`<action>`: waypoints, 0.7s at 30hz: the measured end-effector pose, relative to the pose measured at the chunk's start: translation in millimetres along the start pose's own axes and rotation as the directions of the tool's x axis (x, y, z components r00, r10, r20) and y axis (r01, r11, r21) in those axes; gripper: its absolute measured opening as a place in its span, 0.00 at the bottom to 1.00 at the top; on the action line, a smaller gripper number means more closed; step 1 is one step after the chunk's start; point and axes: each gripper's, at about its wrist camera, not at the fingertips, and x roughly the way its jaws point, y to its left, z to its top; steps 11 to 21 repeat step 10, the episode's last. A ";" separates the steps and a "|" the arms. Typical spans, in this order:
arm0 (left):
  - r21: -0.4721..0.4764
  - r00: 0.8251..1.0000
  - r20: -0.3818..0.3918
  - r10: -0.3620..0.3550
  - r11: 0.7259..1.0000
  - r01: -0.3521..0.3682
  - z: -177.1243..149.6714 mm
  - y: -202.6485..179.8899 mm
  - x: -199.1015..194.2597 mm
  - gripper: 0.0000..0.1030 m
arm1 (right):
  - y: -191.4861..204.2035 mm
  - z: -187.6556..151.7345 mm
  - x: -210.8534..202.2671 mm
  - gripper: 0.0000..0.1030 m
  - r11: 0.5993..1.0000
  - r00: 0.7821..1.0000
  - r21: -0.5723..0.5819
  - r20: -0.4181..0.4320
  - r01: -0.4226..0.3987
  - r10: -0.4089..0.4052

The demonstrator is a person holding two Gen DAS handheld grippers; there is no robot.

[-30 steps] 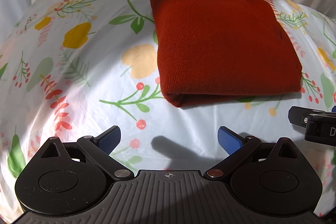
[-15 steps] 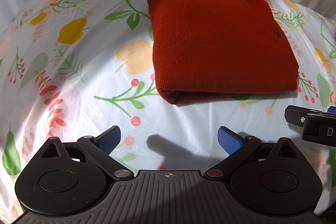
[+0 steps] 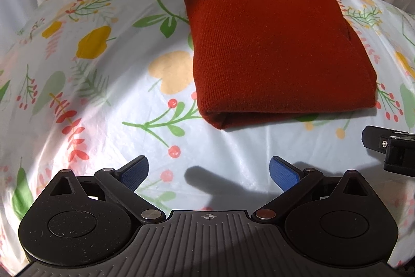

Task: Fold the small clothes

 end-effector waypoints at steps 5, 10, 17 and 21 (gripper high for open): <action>-0.007 0.999 0.032 -0.024 1.000 0.024 -0.6 0.5 -5.3 0.99 | -0.7 1.0 -0.6 0.96 1.000 1.000 0.003 0.002 0.001 -0.001; -0.009 0.999 0.026 -0.045 0.999 0.045 0.2 -1.7 -6.1 0.99 | 0.9 0.9 -1.6 0.96 1.000 1.000 0.010 0.010 0.012 -0.012; -0.009 0.999 0.026 -0.045 0.999 0.045 0.2 -1.7 -6.1 0.99 | 0.9 0.9 -1.6 0.96 1.000 1.000 0.010 0.010 0.012 -0.012; -0.009 0.999 0.026 -0.045 0.999 0.045 0.2 -1.7 -6.1 0.99 | 0.9 0.9 -1.6 0.96 1.000 1.000 0.010 0.010 0.012 -0.012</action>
